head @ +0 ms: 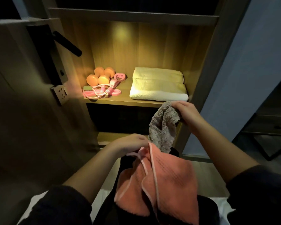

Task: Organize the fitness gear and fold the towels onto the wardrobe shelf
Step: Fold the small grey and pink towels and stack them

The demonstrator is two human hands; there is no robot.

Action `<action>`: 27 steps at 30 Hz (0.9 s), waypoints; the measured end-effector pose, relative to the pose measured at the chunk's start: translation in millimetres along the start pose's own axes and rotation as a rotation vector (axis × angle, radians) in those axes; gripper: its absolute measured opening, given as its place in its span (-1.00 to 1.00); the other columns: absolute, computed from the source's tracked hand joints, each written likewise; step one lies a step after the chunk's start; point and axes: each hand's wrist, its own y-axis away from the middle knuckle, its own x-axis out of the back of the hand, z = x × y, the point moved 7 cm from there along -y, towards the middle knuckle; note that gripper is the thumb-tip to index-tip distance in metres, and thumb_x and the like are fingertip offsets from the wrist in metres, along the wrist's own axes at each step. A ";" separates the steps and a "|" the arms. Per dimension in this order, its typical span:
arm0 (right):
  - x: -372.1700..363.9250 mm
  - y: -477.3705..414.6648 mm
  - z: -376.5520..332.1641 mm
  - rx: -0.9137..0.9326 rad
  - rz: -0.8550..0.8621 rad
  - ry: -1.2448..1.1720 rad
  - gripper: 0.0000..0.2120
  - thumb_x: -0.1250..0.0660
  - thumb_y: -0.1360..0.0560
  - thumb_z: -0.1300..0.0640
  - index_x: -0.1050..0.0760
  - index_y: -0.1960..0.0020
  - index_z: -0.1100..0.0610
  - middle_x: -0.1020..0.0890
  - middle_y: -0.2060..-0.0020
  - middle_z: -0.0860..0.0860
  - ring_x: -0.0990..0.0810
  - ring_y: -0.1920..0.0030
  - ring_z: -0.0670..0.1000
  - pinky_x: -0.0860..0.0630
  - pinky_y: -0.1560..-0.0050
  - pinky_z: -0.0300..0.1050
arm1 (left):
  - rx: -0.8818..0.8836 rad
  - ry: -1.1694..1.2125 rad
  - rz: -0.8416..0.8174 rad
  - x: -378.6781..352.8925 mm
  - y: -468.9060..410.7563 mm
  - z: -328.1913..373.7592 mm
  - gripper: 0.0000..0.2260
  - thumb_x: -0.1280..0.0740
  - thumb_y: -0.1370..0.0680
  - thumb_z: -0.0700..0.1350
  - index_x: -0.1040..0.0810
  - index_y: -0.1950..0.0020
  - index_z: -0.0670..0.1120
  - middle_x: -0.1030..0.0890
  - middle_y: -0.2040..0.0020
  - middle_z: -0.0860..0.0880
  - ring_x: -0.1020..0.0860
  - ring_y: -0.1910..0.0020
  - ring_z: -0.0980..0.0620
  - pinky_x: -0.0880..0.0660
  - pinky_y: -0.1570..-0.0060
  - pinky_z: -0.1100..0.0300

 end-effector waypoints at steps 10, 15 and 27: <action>-26.2 -41.3 48.8 -0.232 -0.010 -0.348 -0.84 -0.30 -0.56 0.15 -0.66 0.02 0.16 -0.72 0.14 0.12 -0.68 0.10 0.07 -0.55 0.15 -0.08 | -0.345 -0.081 0.310 24.8 -68.9 44.4 -0.75 -0.48 -0.46 0.00 -0.55 -0.09 0.01 -0.62 0.00 0.07 -0.59 0.01 0.12 -0.57 -0.02 0.15; -25.7 -64.5 66.0 -0.281 0.059 -0.372 -0.83 -0.31 -0.55 0.12 -0.67 0.00 0.14 -0.72 0.09 0.12 -0.70 0.05 0.09 -0.58 0.15 -0.06 | -0.136 -0.160 0.122 4.5 -103.1 20.3 -0.57 -0.44 -0.43 0.20 -0.45 -0.21 0.06 -0.56 -0.13 0.06 -0.55 -0.06 0.11 -0.47 0.11 0.24; -28.0 -59.5 119.6 -0.454 0.097 -0.322 -0.85 -0.29 -0.56 0.20 -0.64 0.03 0.18 -0.68 0.13 0.12 -0.66 0.13 0.06 -0.59 0.20 -0.12 | 0.088 -0.371 -0.391 -51.7 -95.2 -55.0 -0.89 -0.45 -0.43 0.08 -0.65 0.12 0.08 -0.61 0.25 0.18 -0.57 0.17 0.18 -0.52 0.10 0.26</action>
